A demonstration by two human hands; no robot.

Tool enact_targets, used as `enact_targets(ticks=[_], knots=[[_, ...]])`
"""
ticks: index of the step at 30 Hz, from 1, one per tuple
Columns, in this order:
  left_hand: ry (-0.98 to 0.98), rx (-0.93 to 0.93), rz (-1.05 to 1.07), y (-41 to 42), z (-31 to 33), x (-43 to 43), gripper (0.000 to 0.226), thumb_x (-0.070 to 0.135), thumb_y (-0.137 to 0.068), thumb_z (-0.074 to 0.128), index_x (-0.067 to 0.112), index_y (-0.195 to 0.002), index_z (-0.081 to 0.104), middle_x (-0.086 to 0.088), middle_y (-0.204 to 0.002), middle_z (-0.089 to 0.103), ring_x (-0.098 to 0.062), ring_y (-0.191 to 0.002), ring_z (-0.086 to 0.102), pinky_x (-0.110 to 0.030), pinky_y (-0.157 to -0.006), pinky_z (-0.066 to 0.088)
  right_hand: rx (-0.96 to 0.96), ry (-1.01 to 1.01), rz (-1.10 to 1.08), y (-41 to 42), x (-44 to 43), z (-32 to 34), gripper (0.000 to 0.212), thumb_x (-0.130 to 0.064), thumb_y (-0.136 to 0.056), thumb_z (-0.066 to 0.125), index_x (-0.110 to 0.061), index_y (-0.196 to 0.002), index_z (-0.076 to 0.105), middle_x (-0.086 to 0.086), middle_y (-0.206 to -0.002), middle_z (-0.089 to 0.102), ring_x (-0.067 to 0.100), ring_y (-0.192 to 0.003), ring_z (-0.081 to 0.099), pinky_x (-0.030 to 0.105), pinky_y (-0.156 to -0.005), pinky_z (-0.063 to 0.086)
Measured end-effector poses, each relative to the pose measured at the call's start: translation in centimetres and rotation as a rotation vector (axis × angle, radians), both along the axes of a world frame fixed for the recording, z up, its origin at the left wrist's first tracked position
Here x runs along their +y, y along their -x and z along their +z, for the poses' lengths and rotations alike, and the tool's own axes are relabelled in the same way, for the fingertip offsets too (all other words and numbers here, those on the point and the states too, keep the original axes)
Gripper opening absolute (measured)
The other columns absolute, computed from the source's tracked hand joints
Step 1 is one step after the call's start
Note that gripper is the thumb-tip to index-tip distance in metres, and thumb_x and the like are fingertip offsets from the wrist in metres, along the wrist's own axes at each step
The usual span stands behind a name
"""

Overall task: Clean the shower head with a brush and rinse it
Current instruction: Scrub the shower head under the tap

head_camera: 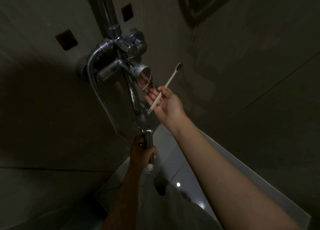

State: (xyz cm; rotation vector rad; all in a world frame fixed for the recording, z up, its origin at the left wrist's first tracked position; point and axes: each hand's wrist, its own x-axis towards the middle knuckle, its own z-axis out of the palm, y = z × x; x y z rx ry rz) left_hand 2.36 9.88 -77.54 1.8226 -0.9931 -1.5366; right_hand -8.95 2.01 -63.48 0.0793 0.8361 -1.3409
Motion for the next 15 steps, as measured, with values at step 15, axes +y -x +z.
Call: enact_targets(ticks=[15], knots=[[0.009, -0.088, -0.016, -0.68, -0.99, -0.28, 0.033, 0.010, -0.061, 0.071, 0.026, -0.082, 0.051, -0.015, -0.076, 0.066, -0.037, -0.070, 0.066, -0.048, -0.069, 0.056, 0.050, 0.048, -0.008, -0.14, 0.16, 0.10, 0.025, -0.012, -0.101, 0.034, -0.011, -0.078, 0.046, 0.016, -0.102, 0.059, 0.028, -0.104, 0.059, 0.037, -0.087, 0.048]])
